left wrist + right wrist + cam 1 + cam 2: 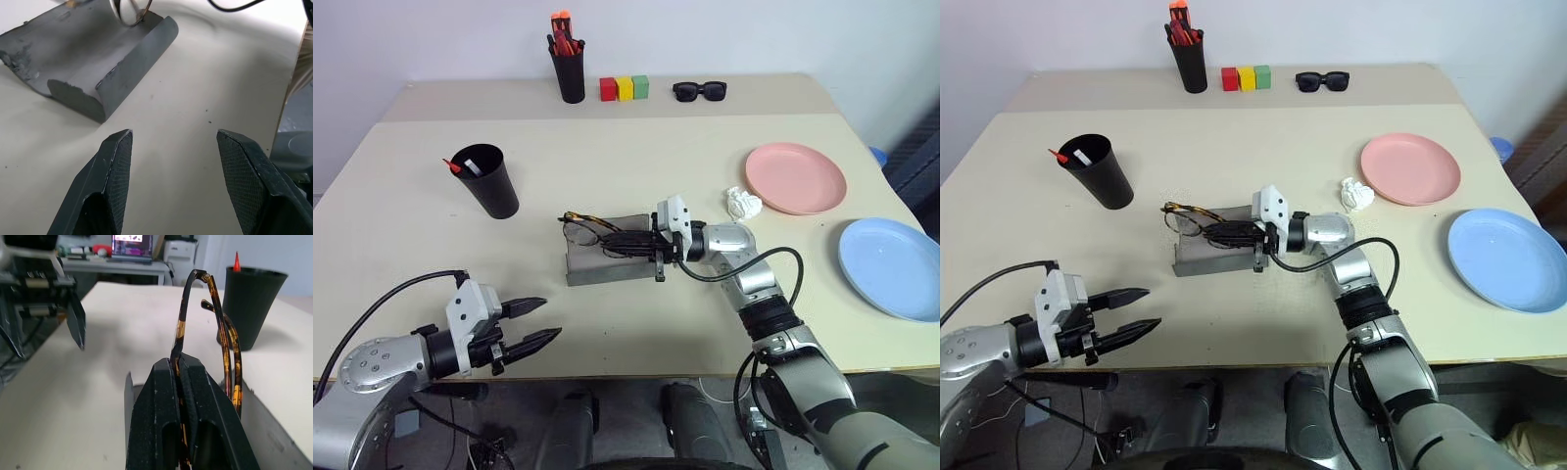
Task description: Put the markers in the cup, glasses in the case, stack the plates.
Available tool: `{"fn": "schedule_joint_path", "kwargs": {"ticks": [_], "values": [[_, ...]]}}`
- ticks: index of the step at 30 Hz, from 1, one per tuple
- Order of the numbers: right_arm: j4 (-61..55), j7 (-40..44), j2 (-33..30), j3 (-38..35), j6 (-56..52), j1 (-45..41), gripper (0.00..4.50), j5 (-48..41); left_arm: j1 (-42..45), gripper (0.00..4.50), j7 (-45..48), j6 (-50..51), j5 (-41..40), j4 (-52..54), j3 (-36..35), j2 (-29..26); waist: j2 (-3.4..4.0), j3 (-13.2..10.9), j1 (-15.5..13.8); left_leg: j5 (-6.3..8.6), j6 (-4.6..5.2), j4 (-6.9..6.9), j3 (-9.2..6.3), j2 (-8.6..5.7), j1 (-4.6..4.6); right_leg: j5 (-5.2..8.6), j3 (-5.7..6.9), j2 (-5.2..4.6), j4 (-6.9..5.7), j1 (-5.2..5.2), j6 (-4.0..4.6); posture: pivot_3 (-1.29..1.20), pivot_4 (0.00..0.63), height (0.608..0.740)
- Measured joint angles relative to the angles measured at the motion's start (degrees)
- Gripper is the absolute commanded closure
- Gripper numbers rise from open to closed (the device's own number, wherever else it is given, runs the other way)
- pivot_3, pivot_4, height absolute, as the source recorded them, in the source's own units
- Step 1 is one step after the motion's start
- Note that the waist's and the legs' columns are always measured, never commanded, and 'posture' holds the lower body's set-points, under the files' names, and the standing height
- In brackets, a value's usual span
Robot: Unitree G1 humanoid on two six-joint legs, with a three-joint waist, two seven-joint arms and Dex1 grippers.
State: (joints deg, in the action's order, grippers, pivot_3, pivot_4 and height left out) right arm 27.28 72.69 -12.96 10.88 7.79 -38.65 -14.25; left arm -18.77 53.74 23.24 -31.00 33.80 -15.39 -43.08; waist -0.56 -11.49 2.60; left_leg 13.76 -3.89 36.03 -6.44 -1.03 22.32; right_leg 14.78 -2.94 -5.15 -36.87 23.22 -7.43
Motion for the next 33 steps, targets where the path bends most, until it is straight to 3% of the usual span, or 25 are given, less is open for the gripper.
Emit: {"fn": "schedule_joint_path", "kwargs": {"ticks": [5, 8, 14, 17, 22, 25, 29, 33], "values": [[3.6, 4.0, -2.6, 1.6, 3.3, -0.5, 4.5, 2.4, -1.6, 1.74, -0.2, -0.4, 0.0, 0.1, -2.0, -0.2, 0.0, 0.0, 0.0, 0.0, 0.0, 0.01, 0.01, 0.0, 0.0, 0.01, 0.0, 0.0, 0.0, 0.0, 0.01, 0.0, 0.15, 0.74], [4.7, 7.3, -5.0, 2.5, 4.1, -1.5, 3.49, 3.4, -2.4, 1.68, -0.8, -0.4, 0.0, 0.3, -2.7, 0.0, 0.0, 0.0, 0.0, 0.0, 0.0, 0.0, 0.03, 0.0, 0.0, 0.01, 0.0, 0.0, 0.01, 0.0, 0.01, 0.0, 0.15, 0.74], [5.2, 9.3, -6.3, 2.9, 5.0, -2.2, 0.48, 4.1, -3.1, 1.68, -2.9, -0.1, -0.4, 2.2, -3.4, 1.0, 0.0, 0.0, 0.1, 0.0, 0.0, -0.01, 0.02, 0.0, 0.0, 0.01, 0.0, 0.0, 0.01, 0.0, 0.01, 0.0, 0.15, 0.74], [3.3, 8.6, -6.5, 2.2, 4.2, -1.8, 0.48, 3.6, -2.1, 1.68, -4.5, 0.7, -1.9, 2.5, -3.7, 1.7, 0.0, 0.0, 0.0, 0.0, 0.0, 0.0, 0.01, 0.01, 0.0, 0.01, 0.0, 0.0, 0.01, 0.0, 0.01, 0.0, 0.15, 0.74], [-11.3, 2.1, -11.0, -3.4, -4.6, 4.2, 0.48, -0.7, 10.6, 1.68, -12.2, 5.5, -5.9, 0.8, -4.5, 3.1, -0.04, 0.0, -1.2, 0.0, 0.0, 0.11, -0.09, -0.02, 0.06, -0.01, 0.06, -0.01, 0.06, -0.07, -0.02, 0.0, 0.15, 0.74], [-23.1, -4.8, -14.6, -8.4, -11.4, 12.4, 0.41, -2.7, 22.2, 2.63, -16.9, 8.9, -4.5, -6.1, -2.5, 3.0, -0.06, 0.0, -2.0, 0.0, 0.0, 0.09, -0.11, -0.02, 0.06, -0.08, 0.08, 0.0, 0.08, -0.08, -0.17, 0.0, 0.15, 0.74], [-37.0, -14.1, -16.6, -13.9, -19.2, 24.9, 0.41, -4.1, 33.8, 4.45, -16.2, 9.6, 0.4, -18.0, 4.9, 2.3, -0.08, 0.0, -1.6, 0.0, 0.0, 0.04, -0.04, -0.03, 0.1, -0.09, 0.07, 0.0, 0.22, -0.07, -0.18, 0.0, 0.15, 0.74], [-47.5, -21.6, -17.2, -17.9, -22.9, 35.4, 0.41, -4.4, 45.0, 4.45, -15.2, 3.8, 9.9, -31.6, 14.1, 4.2, -0.1, 0.1, -1.7, 0.0, 0.0, 0.01, -0.05, -0.02, 0.11, -0.09, 0.07, 0.02, 0.27, -0.08, -0.19, 0.0, 0.15, 0.74]]}}
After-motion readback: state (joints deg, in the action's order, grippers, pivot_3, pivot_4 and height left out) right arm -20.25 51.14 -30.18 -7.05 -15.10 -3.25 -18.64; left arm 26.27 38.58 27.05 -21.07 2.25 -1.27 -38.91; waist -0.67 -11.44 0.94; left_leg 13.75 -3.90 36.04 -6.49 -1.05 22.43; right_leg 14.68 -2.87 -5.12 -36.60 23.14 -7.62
